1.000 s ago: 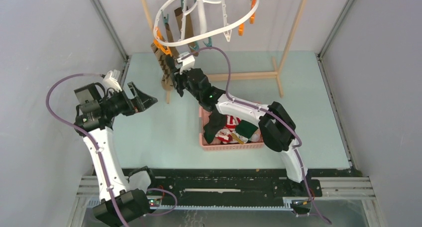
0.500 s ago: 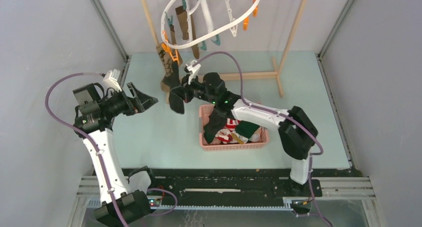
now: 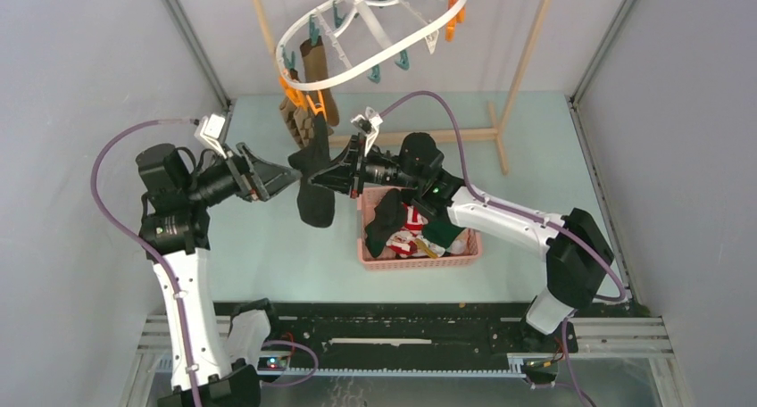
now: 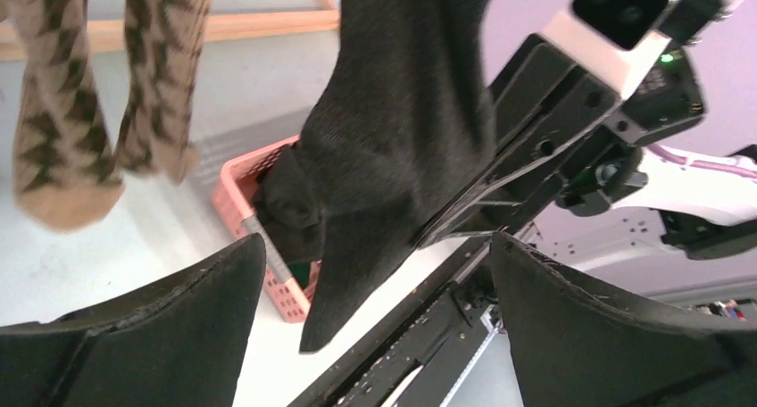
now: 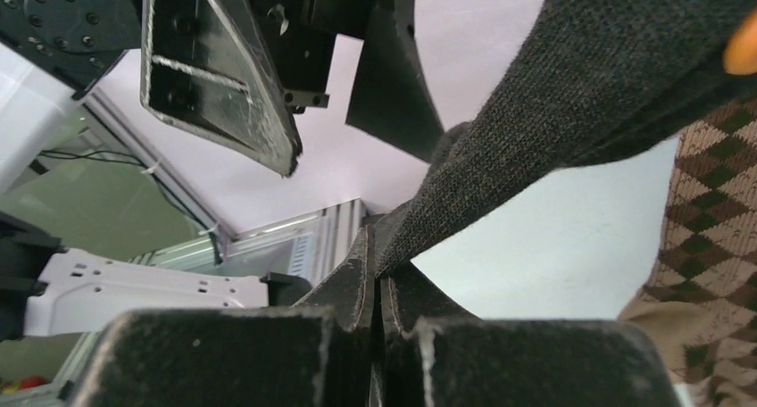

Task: Remove the socks clipped to the hanger
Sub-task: Remove the sock from the hanger.

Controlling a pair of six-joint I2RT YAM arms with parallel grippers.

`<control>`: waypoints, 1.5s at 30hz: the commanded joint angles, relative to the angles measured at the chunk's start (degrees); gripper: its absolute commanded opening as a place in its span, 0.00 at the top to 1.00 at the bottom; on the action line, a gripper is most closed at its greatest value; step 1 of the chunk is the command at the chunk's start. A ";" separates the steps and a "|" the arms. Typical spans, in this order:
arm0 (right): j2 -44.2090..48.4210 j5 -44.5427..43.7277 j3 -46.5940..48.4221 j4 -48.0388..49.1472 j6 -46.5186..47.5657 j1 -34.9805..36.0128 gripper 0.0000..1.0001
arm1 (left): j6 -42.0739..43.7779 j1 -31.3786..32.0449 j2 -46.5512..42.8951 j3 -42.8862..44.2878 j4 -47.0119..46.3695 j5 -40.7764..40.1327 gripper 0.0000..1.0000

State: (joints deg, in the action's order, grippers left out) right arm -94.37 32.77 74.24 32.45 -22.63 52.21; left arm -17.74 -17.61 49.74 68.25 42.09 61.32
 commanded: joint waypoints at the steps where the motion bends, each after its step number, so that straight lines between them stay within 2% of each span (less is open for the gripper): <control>1: 3.22 6.23 -0.62 1.78 -5.23 0.36 1.00 | -10.00 2.25 -0.74 -0.05 -11.65 3.94 0.00; 6: 4.03 8.92 -1.21 3.98 -8.60 0.66 1.00 | -14.21 5.27 -0.12 -1.26 -16.91 3.90 0.02; 23: 3.18 11.10 -3.57 14.94 -18.05 0.22 0.99 | -14.72 8.85 -0.96 -4.96 -18.90 3.76 0.25; 27: 2.68 11.31 -3.53 14.77 -18.19 0.24 0.98 | -16.99 8.96 -0.71 -4.96 -21.47 3.90 0.35; 31: 1.81 11.35 -3.51 15.41 -19.28 0.27 0.93 | -19.58 9.21 -0.11 -4.93 -24.59 4.12 0.55; 33: 1.50 11.39 -3.50 15.34 -19.62 0.26 0.92 | -20.32 9.37 -0.14 -5.09 -25.53 4.46 0.61; 36: 1.29 11.54 -3.49 15.74 -19.99 0.26 0.91 | -20.33 9.65 -0.50 -5.89 -25.74 4.72 0.55; 38: 1.35 11.76 -3.49 15.74 -20.04 0.18 0.91 | -19.82 9.69 -0.75 -6.30 -25.05 4.77 0.31; 40: 1.61 11.76 -3.49 15.44 -19.94 -0.04 0.91 | -17.70 9.62 -1.01 -5.84 -22.28 4.63 0.13; 42: 1.80 11.89 -3.49 15.21 -19.87 -0.17 0.91 | -15.51 9.61 -1.35 -5.48 -19.91 4.60 0.09; 45: 1.88 11.80 -3.48 15.12 -19.73 -0.17 0.90 | -15.31 9.61 -1.70 -5.79 -19.50 4.51 0.08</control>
State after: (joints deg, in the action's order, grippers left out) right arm -93.34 41.91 70.87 45.71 -41.54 51.66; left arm -35.31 -8.27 49.34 63.31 21.26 64.79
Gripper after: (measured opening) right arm 0.094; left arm 0.916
